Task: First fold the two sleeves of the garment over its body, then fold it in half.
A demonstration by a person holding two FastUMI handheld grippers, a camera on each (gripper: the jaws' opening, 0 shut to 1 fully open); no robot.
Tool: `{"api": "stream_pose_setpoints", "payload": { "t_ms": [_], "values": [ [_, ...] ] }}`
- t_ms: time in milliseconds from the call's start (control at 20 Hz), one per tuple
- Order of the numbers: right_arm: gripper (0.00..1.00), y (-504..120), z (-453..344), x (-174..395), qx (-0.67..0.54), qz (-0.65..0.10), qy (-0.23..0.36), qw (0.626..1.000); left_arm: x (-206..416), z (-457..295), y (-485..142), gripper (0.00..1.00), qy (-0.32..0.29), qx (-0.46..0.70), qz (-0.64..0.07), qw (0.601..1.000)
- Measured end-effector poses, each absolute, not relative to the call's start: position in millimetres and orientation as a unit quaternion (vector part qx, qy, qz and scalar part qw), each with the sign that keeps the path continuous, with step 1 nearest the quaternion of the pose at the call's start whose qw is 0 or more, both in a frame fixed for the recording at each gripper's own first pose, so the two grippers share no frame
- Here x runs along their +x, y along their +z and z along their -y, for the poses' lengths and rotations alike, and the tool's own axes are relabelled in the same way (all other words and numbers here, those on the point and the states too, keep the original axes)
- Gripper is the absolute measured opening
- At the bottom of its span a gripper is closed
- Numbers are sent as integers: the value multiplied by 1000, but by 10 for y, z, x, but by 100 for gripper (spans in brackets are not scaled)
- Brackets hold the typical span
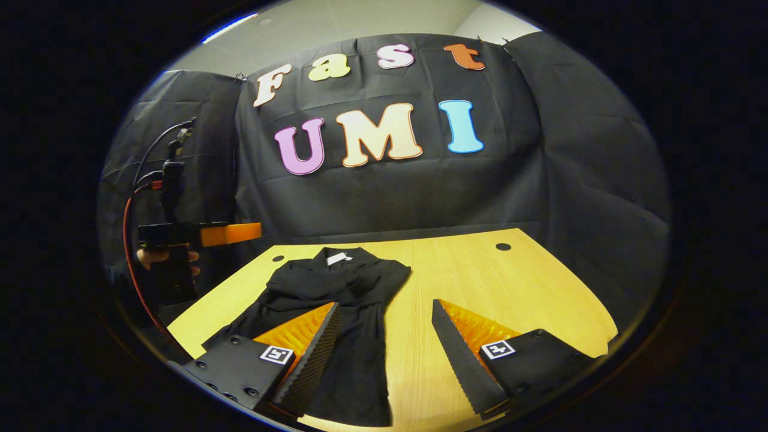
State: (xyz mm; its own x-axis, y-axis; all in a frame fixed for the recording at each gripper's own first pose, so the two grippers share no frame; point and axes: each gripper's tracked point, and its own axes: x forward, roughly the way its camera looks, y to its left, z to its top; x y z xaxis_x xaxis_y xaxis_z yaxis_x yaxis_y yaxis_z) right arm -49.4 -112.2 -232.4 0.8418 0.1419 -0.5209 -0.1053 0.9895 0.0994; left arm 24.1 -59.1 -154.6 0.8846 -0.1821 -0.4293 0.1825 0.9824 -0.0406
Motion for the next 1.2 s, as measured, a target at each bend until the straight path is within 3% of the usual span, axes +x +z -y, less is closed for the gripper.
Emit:
{"api": "stream_pose_setpoints", "payload": {
  "t_ms": [600, 850, 900, 1100, 1150, 1200],
  "values": [
    [98, -2878, 899, -1074, 8, -337, 55, 940, -1241, -333, -2406, 93, -28, -15, -341, 940],
    [93, -3268, 928, -1305, -9, -384, 52, 922, -1655, -396, -2841, 94, -21, -18, -403, 915],
    [97, -3340, 935, -1339, -12, -393, 52, 918, -1725, -397, -2924, 94, -20, -20, -415, 909],
    [94, -3594, 950, -1447, -18, -425, 50, 904, -1960, -420, -3183, 95, -13, -26, -452, 891],
    [98, -3663, 962, -1485, -21, -435, 49, 899, -1992, -412, -3233, 95, -13, -29, -458, 888],
    [93, -3725, 970, -1527, -25, -445, 49, 894, -2038, -393, -3293, 95, -11, -29, -467, 884]
  ]
}}
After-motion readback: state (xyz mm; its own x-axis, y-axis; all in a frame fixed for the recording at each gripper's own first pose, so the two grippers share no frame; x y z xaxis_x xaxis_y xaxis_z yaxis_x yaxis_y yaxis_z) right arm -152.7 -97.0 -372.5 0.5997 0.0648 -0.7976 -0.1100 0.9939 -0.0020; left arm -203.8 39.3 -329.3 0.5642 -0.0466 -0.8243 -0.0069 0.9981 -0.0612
